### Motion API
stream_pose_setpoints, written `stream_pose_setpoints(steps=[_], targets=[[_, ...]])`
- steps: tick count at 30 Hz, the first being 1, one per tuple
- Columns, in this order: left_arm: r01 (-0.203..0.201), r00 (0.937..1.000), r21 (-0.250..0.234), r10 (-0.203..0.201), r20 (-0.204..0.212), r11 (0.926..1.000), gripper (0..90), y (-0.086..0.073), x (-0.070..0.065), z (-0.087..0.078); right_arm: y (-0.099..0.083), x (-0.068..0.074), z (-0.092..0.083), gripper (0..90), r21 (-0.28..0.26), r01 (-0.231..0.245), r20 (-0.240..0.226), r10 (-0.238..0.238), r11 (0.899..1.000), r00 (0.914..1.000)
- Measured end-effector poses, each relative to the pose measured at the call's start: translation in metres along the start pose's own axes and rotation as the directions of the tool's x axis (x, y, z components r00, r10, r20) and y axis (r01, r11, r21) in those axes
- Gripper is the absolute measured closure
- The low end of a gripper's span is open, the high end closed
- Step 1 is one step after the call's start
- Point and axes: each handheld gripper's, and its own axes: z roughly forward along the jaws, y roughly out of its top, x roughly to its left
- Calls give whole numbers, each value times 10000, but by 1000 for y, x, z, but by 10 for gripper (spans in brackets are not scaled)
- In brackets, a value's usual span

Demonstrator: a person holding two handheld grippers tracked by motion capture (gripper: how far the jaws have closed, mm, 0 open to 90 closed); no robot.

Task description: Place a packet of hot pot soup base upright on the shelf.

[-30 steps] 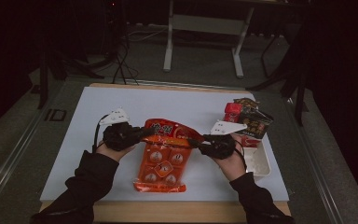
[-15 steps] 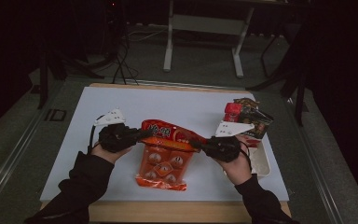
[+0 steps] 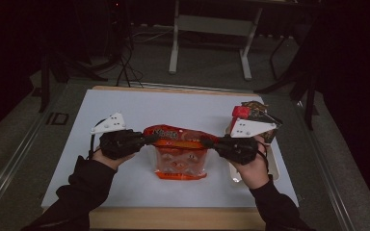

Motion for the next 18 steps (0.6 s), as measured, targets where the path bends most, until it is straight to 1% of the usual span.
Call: stream_pose_setpoints(steps=[1, 2, 3, 4, 5, 6, 7, 8, 9, 10, 12, 14, 15, 16, 17, 18], targets=[[-35, 10000, -27, 36, 19, 10000, 823, 0, 0, 1, 2, 0, -2, 900, 0, 88, 59, -88, 10000, 9999], [-3, 10000, -69, 3, 29, 10000, 819, 0, -1, 2, 4, 0, -3, 900, -58, 39, 43, -39, 10000, 10000], [43, 10000, -158, -42, 47, 9999, 797, 0, 0, 2, 6, -1, -5, 900, -33, 98, 86, -98, 9999, 9999], [150, 9998, -236, -147, 91, 9996, 761, 0, 0, 3, 8, -1, -6, 900, -67, 74, 130, -74, 10000, 9999], [289, 9995, -360, -283, 169, 9989, 757, 0, 1, 3, 9, -2, -7, 900, -73, -38, 68, 39, 10000, 10000], [341, 9991, -546, -326, 274, 9979, 714, -1, 1, 4, 11, -2, -8, 900, -18, -20, 184, 20, 10000, 9998], [351, 9991, -619, -334, 275, 9975, 649, -1, 0, 4, 12, -2, -9, 900, 17, 36, 278, -36, 10000, 9996], [322, 9994, -716, -312, 142, 9969, 595, -1, -1, 3, 13, -2, -9, 900, 48, -54, 207, 53, 10000, 9998], [331, 9994, -876, -320, 140, 9956, 583, -1, -2, 2, 13, -2, -10, 900, 27, -33, 333, 32, 10000, 9994], [363, 9993, -991, -352, 134, 9944, 531, -2, -2, 2, 14, -2, -11, 900, 40, -38, 298, 37, 10000, 9995], [531, 9985, -970, -516, 185, 9939, 437, -2, -2, 0, 15, -2, -13, 900, -58, -108, 333, 109, 9999, 9994], [633, 9980, -944, -634, 27, 9935, 307, -3, -1, -1, 16, -2, -16, 900, -176, -71, 415, 78, 9998, 9991], [780, 9969, -1028, -785, -1, 9916, 265, -5, -1, -1, 17, -3, -18, 900, -255, -108, 381, 118, 9996, 9992], [742, 9972, -939, -735, 104, 9928, 233, -8, 1, -2, 19, -3, -20, 900, -289, -17, 464, 31, 9996, 9989], [707, 9975, -912, -707, 31, 9933, 150, -10, 1, -1, 21, -3, -22, 900, -427, -6, 427, 25, 9991, 9991], [688, 9973, -852, -706, -185, 9940, 132, -13, 1, -1, 22, -3, -23, 900, -426, 43, 392, -26, 9991, 9992]])
